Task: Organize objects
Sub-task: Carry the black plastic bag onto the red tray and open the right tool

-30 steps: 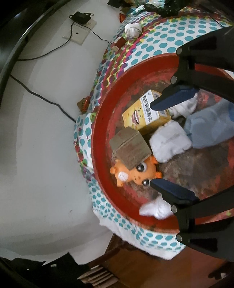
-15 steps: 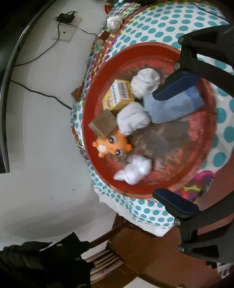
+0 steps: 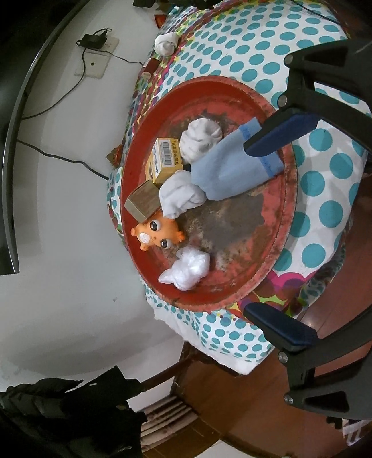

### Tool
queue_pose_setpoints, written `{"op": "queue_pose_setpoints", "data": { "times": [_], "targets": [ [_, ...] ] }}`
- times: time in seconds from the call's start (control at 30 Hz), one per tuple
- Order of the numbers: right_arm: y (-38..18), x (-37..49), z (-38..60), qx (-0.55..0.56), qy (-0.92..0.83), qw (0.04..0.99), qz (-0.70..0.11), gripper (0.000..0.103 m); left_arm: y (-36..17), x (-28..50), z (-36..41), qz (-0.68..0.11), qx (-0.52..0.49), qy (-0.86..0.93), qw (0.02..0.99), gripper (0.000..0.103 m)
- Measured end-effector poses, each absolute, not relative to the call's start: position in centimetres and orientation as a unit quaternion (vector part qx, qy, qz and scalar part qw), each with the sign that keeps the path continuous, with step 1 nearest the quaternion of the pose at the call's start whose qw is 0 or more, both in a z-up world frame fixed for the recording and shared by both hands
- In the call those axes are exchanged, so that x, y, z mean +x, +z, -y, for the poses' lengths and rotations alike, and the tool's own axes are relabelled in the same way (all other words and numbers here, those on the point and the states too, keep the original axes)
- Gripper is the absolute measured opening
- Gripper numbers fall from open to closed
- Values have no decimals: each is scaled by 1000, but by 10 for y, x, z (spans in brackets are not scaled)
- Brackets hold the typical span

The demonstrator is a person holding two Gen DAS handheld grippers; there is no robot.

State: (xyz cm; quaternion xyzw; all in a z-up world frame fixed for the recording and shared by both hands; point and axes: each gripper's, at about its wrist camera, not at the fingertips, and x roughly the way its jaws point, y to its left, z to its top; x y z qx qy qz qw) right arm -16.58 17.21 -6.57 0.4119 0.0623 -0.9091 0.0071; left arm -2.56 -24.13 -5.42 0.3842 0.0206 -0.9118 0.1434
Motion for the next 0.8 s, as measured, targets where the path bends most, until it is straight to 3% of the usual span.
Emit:
{"op": "queue_pose_setpoints", "data": {
  "times": [0.8],
  "targets": [
    [-25, -135, 52, 386, -894, 203, -102, 20, -57, -22, 263, -61, 384, -908, 159, 102]
  ]
}}
